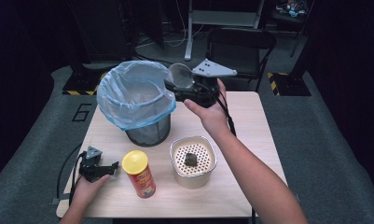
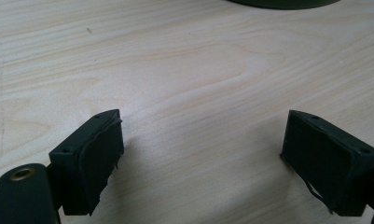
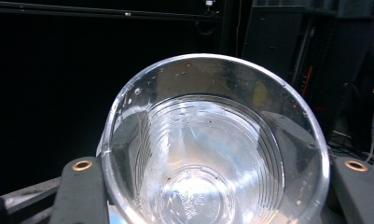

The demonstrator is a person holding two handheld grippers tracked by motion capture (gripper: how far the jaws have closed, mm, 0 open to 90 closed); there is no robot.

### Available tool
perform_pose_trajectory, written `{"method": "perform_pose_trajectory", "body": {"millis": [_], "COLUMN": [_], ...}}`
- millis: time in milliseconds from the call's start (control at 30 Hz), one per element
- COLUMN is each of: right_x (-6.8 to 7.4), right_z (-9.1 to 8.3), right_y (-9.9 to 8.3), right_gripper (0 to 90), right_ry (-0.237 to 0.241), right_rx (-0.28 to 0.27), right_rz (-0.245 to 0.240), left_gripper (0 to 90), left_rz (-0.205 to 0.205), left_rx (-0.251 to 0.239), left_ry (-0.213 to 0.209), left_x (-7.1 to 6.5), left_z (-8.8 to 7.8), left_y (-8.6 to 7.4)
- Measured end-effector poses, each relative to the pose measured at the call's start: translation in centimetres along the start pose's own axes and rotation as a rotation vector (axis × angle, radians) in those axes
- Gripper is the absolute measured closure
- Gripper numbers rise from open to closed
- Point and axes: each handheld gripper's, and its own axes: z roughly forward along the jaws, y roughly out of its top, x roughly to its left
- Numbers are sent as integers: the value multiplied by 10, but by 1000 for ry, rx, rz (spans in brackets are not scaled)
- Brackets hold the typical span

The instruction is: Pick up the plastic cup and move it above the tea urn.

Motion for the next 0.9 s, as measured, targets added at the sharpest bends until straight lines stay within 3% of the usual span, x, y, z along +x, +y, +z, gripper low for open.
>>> {"method": "perform_pose_trajectory", "body": {"millis": [200,300,333,400,433,700,900], "right_x": [7,13,13,14,14,19,22], "right_z": [32,53,56,65,71,94,105], "right_y": [12,14,14,13,13,8,2], "right_gripper": [332,326,324,321,320,320,307], "right_ry": [9,9,12,8,5,17,7], "right_rx": [13,47,52,66,82,101,124], "right_rz": [-30,-30,-34,-46,-46,3,5], "left_gripper": [117,117,116,112,112,111,114], "left_rz": [5,6,26,26,54,56,56], "left_rx": [1,-1,5,10,12,10,12], "left_ry": [-9,-13,-20,-32,-56,-55,-56], "left_x": [0,0,1,0,0,-1,-1], "left_z": [0,0,0,0,-1,-1,-1], "left_y": [0,0,0,0,1,1,1]}}
